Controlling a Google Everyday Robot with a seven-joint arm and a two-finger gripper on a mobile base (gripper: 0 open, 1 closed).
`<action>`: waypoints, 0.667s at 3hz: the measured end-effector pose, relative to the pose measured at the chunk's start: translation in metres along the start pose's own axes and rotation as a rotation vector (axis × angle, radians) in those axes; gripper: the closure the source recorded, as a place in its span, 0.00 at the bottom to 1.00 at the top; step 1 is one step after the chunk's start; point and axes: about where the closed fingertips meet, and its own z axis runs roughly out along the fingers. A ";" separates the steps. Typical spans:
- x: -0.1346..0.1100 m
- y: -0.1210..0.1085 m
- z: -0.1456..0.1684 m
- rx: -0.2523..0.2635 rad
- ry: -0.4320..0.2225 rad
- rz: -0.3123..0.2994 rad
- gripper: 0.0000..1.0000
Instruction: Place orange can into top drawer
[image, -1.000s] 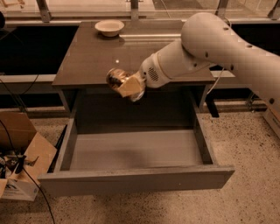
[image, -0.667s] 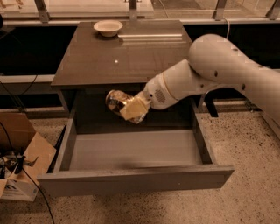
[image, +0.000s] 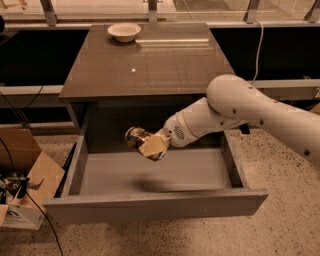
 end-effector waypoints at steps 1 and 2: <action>0.023 -0.032 0.027 0.005 0.000 0.067 1.00; 0.043 -0.058 0.048 0.026 -0.014 0.129 0.85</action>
Offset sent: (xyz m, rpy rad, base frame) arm 0.0492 -0.0240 -0.1261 0.0186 0.0986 -0.2088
